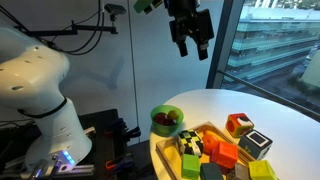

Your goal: Remove the block with black and white checked image on top from the wooden tray and place it on the table

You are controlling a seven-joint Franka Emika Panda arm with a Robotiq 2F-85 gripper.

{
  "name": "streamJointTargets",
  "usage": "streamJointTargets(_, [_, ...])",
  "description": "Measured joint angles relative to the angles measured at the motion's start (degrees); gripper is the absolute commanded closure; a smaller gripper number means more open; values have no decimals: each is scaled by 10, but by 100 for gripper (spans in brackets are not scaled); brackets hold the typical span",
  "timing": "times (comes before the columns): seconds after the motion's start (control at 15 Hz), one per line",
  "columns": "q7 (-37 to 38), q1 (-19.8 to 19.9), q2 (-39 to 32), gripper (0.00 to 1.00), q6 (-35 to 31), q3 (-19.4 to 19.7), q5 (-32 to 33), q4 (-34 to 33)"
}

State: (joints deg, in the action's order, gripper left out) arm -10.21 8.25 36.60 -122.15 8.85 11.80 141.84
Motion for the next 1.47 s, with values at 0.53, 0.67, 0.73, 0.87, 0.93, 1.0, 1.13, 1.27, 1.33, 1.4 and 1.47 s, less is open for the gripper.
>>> streamJointTargets(0.53, [1, 0, 1, 0, 0, -1, 0, 0])
streamJointTargets(0.67, [7, 0, 0, 0, 1, -4, 0, 6])
streamJointTargets(0.73, [12, 0, 0, 0, 2, -7, 0, 10])
streamJointTargets(0.87, [24, 0, -1, 0, 9, -14, 0, 15])
streamJointTargets(0.93, [31, 0, -2, 0, 15, -18, 0, 16])
streamJointTargets(1.0, [38, 0, -4, 0, 22, -21, 0, 17])
streamJointTargets(1.13, [49, 0, -8, 0, 38, -24, 0, 18])
streamJointTargets(1.27, [56, 0, -15, 0, 53, -23, 0, 18])
streamJointTargets(1.33, [58, 1, -20, 0, 57, -23, 0, 18])
streamJointTargets(1.4, [58, 2, -25, 0, 60, -22, 0, 18])
streamJointTargets(1.47, [58, 2, -31, 0, 61, -20, 0, 18])
